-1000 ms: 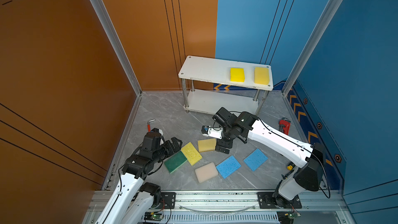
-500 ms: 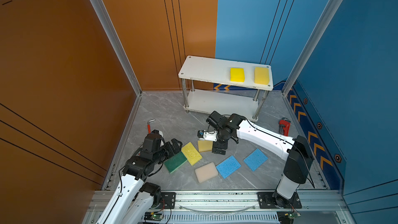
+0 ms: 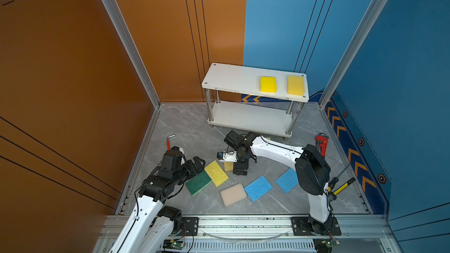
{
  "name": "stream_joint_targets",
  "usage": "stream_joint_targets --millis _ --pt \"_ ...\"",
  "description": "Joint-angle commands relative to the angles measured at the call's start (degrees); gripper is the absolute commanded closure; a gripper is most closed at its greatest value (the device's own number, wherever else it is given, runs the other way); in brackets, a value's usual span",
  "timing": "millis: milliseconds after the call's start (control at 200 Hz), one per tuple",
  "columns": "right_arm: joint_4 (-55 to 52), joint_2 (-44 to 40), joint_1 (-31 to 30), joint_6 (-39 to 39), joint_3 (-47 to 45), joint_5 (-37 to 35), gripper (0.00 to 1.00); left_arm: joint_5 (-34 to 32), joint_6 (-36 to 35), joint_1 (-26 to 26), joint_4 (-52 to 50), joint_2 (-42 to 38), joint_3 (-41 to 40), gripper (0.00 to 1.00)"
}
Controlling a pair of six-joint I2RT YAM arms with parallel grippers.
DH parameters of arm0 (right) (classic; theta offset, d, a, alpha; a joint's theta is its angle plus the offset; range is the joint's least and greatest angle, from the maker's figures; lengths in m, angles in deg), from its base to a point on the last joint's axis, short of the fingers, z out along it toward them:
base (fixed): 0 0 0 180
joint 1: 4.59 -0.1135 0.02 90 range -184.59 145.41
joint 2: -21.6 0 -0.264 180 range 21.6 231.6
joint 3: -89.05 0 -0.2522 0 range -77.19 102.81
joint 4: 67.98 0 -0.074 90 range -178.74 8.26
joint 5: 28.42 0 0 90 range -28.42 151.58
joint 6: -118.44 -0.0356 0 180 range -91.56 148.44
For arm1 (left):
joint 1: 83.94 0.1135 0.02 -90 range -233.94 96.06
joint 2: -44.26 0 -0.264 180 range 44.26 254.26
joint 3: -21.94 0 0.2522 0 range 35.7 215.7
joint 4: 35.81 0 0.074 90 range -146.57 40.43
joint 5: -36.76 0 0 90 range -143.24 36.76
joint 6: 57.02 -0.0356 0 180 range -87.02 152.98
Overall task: Arrange cleaning sponges on a shelf
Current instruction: Pick up the cleaning sponge at the center of the table.
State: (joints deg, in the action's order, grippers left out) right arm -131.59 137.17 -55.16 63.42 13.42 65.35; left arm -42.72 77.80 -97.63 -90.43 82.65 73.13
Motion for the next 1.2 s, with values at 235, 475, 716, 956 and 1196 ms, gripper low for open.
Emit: stream_joint_targets --millis 235,475,716,956,1196 --pt "3.04 7.13 2.18 0.79 5.78 -5.26 0.0 0.82 -2.89 2.58 -5.58 -2.18 2.1 0.02" --pt "3.07 9.13 3.02 0.61 5.36 -3.52 0.0 1.53 -3.15 3.7 -6.28 -2.72 1.68 0.02" --pt "3.07 11.04 4.68 -1.43 6.4 -0.9 0.03 2.0 -3.86 4.34 -6.17 -0.92 2.63 0.02" --pt "3.11 10.85 5.89 -3.31 7.61 3.82 0.17 1.64 -3.86 4.51 -6.16 0.21 3.0 0.02" --pt "3.24 8.71 7.33 -7.13 6.69 6.28 0.28 0.65 -3.18 4.52 -5.61 0.36 2.81 0.02"
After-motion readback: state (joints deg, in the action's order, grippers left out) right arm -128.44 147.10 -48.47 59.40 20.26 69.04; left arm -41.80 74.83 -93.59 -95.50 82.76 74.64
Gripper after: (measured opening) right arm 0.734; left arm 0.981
